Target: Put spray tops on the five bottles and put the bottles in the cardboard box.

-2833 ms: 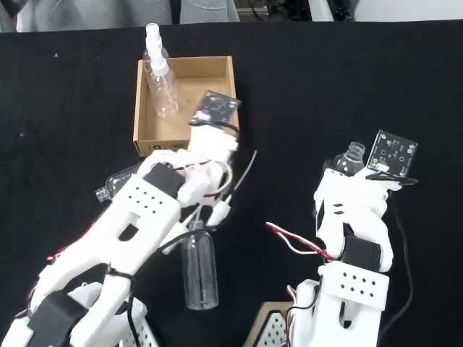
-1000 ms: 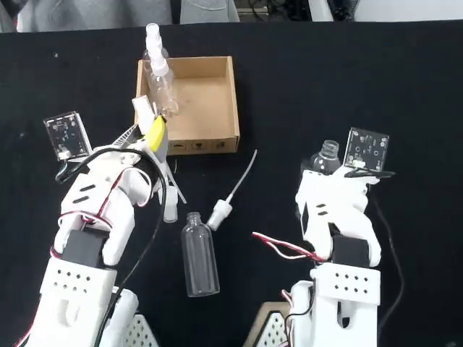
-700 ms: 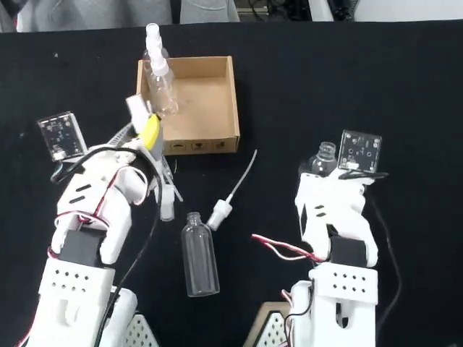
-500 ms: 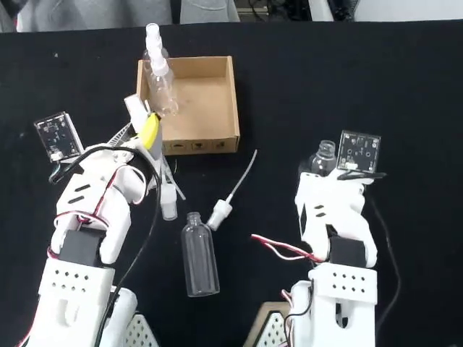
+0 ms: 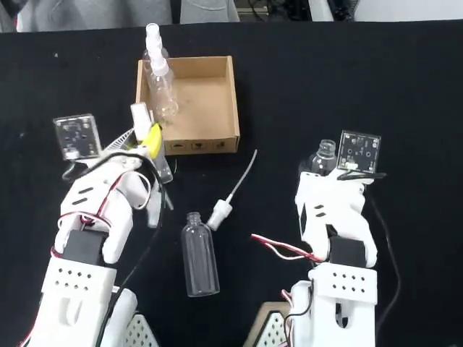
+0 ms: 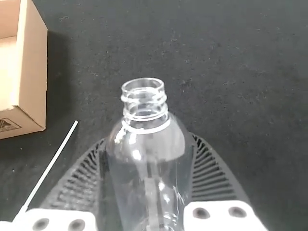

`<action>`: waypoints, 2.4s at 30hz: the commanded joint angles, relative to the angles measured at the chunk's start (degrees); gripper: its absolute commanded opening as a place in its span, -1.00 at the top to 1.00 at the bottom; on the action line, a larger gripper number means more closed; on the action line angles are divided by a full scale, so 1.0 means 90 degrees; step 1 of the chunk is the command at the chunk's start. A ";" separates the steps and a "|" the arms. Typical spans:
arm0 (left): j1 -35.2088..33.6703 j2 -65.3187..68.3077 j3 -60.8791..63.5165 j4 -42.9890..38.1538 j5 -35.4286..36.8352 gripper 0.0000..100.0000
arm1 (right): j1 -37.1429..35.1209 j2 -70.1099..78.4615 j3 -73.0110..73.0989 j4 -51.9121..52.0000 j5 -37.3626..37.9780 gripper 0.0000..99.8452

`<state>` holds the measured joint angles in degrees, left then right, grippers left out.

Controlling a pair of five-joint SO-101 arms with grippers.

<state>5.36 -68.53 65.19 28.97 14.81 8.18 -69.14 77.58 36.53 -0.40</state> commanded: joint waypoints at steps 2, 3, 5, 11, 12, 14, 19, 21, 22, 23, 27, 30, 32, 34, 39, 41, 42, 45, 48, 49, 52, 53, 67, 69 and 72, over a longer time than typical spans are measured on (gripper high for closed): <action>0.0005 -0.0107 0.0063 0.0020 -0.0850 0.77 | -0.0088 -0.0239 -0.0063 -0.0205 0.0078 0.83; 0.0024 -0.0107 0.0093 0.0020 -0.1016 0.77 | -0.0088 -0.0239 -0.0063 -0.0205 0.0078 0.83; 0.0181 -0.0107 0.0151 0.0020 -0.1270 0.77 | -0.0078 -0.0239 -0.0063 -0.0205 0.0078 0.83; 0.0591 -0.0098 0.0142 0.0410 -0.1739 0.78 | -0.0078 -0.0239 -0.0063 -0.0205 0.0078 0.83; 0.0640 -0.0098 0.0054 0.0586 -0.1778 0.78 | -0.0068 -0.0239 -0.0063 -0.0205 0.0078 0.83; 0.0679 -0.0098 -0.0122 0.0947 -0.1778 0.78 | -0.0068 -0.0239 -0.0063 -0.0205 0.0078 0.83; 0.0689 -0.0098 -0.0308 0.1328 -0.1788 0.78 | -0.0068 -0.0239 -0.0063 -0.0205 0.0078 0.83; 0.0689 -0.0098 -0.0298 0.1328 -0.1905 0.78 | -0.0068 -0.0239 -0.0063 -0.0205 0.0078 0.83; 0.0689 -0.0088 -0.0278 0.1328 -0.2012 0.78 | -0.0068 -0.0239 -0.0063 -0.0205 0.0078 0.83; 0.0689 -0.0039 -0.0269 0.1328 -0.2081 0.78 | -0.0068 -0.0239 -0.0063 -0.0205 0.0078 0.83; 0.0689 0.0576 -0.0474 0.1338 -0.2139 0.78 | -0.0068 -0.0239 -0.0063 -0.0205 0.0078 0.83; 0.0689 0.1397 -0.0825 0.1338 -0.2139 0.78 | -0.0068 -0.0239 -0.0063 -0.0205 0.0078 0.83; 0.0689 0.1983 -0.1070 0.1338 -0.2139 0.78 | -0.0068 -0.0239 -0.0063 -0.0205 0.0078 0.83; 0.0689 0.2471 -0.1284 0.1338 -0.2139 0.77 | -0.0068 -0.0239 -0.0063 -0.0205 0.0078 0.83; 0.0659 0.3487 -0.2037 0.1875 -0.2149 0.77 | -0.0068 -0.0239 -0.0063 -0.0205 0.0078 0.83; 0.0650 0.3810 -0.2398 0.2276 -0.2149 0.77 | -0.0059 -0.0239 -0.0063 -0.0205 0.0078 0.83; 0.0650 0.3976 -0.2554 0.2432 -0.2178 0.76 | -0.0059 -0.0239 -0.0063 -0.0205 0.0078 0.83; 0.0659 0.4425 -0.2877 0.2706 -0.2442 0.68 | -0.0059 -0.0239 -0.0063 -0.0205 0.0078 0.83; 0.0679 0.4835 -0.3131 0.2882 -0.2471 0.62 | -0.0059 -0.0239 -0.0063 -0.0205 0.0078 0.83; 0.0679 0.4962 -0.3248 0.2969 -0.2471 0.63 | -0.0059 -0.0239 -0.0063 -0.0205 0.0078 0.83; 0.0679 0.5382 -0.3560 0.3194 -0.2491 0.62 | -0.0059 -0.0239 -0.0063 -0.0205 0.0078 0.82; 0.0679 0.5538 -0.3668 0.3253 -0.2491 0.62 | -0.0059 -0.0239 -0.0063 -0.0205 0.0078 0.82; 0.0552 0.6359 -0.4459 0.3800 -0.2462 0.59 | -0.0078 -0.0239 -0.0063 -0.0205 0.0078 0.82; 0.0571 0.6349 -0.4469 0.3800 -0.2462 0.59 | -0.0078 -0.0239 -0.0063 -0.0215 0.0078 0.82; 0.0737 0.6349 -0.4469 0.3790 -0.2462 0.59 | -0.0078 -0.0239 -0.0073 -0.0215 0.0078 0.82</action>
<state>10.90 -10.77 28.18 62.90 -7.16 8.18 -69.14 77.58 36.53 -0.40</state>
